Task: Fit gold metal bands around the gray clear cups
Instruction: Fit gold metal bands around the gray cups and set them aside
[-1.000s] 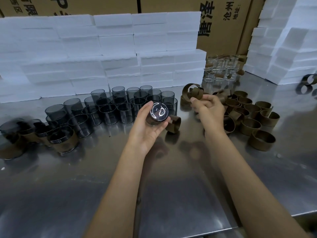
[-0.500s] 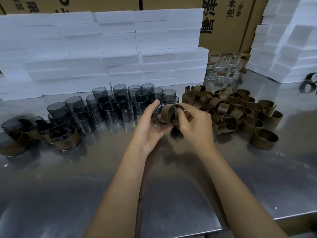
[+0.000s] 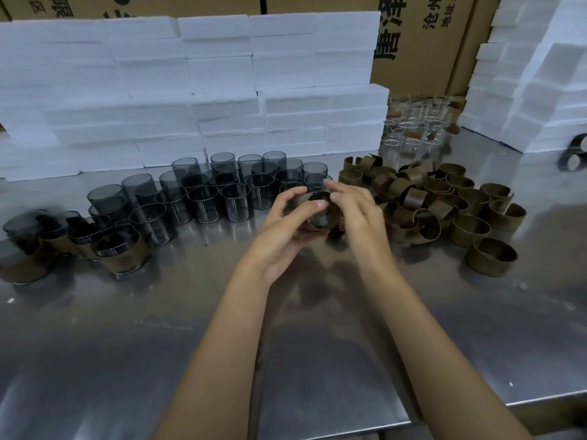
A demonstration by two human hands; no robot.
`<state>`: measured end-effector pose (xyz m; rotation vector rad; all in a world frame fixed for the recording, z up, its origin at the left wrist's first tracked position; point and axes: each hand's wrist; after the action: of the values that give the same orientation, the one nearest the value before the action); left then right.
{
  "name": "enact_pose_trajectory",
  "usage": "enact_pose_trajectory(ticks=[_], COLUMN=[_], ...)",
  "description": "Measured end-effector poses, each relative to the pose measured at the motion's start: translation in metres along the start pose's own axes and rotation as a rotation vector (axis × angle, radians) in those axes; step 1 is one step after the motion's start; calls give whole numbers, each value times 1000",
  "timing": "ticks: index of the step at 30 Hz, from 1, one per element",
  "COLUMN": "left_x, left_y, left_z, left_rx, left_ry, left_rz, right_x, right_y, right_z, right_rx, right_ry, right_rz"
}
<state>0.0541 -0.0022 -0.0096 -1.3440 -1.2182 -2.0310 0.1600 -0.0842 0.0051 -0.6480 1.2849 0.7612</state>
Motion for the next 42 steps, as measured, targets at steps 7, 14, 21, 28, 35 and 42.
enact_pose_trajectory(ticks=[7,14,21,28,35,42], left_x=[4,1,4,10,5,7], left_y=[1,0,5,17,29,25], left_z=[-5,-6,-9,-11,-11,-14], left_rx=[-47,-70,-83,185,352,271], left_ry=[-55,-61,-75,-34,-28,-163], left_rz=[26,37,125,372,171,91], right_x=[6,14,17,19,5,4], right_y=[20,19,17,26,28,27], right_z=[-1,2,7,2,6,3], right_rx=[-84,30,179,106,1,-96], right_ry=[186,185,28,-56,553,646], right_rz=[39,149,118,26,591,647])
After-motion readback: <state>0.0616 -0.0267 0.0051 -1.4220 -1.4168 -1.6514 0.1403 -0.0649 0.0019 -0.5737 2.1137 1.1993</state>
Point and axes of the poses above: each hand's wrist, its own z-axis towards the middle knuckle, its own y-axis out of the palm, x = y × z, and after that the axes turned 8 degrees about y, right-handed
